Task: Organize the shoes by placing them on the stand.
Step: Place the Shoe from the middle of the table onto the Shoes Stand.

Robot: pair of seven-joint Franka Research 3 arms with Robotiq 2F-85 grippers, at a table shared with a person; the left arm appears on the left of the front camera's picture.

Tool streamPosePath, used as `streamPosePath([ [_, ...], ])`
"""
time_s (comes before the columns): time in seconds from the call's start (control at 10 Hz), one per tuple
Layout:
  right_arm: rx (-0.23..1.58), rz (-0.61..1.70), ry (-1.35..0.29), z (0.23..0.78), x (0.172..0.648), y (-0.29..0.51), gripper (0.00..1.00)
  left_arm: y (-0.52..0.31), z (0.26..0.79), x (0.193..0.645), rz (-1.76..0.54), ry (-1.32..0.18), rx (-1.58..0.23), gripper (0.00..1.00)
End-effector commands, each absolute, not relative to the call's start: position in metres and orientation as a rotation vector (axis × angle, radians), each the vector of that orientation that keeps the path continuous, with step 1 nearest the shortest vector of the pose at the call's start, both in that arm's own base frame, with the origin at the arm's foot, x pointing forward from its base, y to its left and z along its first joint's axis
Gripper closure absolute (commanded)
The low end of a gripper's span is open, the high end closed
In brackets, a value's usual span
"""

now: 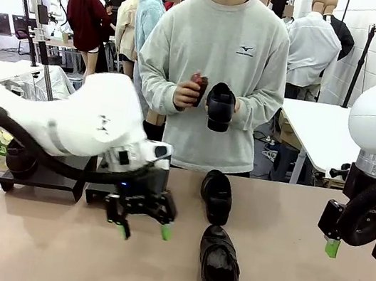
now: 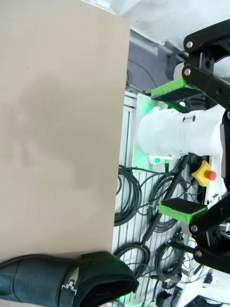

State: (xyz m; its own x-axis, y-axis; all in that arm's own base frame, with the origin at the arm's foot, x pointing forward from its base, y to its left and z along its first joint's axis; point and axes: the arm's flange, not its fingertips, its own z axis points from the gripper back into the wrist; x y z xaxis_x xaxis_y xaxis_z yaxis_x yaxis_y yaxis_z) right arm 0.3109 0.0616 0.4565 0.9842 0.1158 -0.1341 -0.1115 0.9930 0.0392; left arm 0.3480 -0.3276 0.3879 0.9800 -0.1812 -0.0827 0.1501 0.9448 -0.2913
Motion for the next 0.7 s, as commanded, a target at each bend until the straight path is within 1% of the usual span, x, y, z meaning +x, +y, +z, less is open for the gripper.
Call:
streamPosePath([
  [0.0,0.035,0.128,0.143,0.458,0.310,0.061,0.00,-0.355,0.387,0.365,-0.089,0.090,-0.246,0.00],
  [0.2,0.035,0.128,0.143,0.458,0.310,0.061,0.00,-0.389,0.390,0.362,-0.095,-0.001,-0.182,0.00],
  [0.3,0.035,0.128,0.143,0.458,0.310,0.061,0.00,-0.402,0.384,0.363,-0.078,-0.015,-0.172,0.00],
  [0.4,0.035,0.128,0.143,0.458,0.310,0.061,0.00,-0.415,0.374,0.365,-0.010,0.011,-0.169,0.00],
  [0.6,0.035,0.128,0.143,0.458,0.310,0.061,0.00,-0.436,0.368,0.357,-0.035,0.007,-0.114,0.00],
])
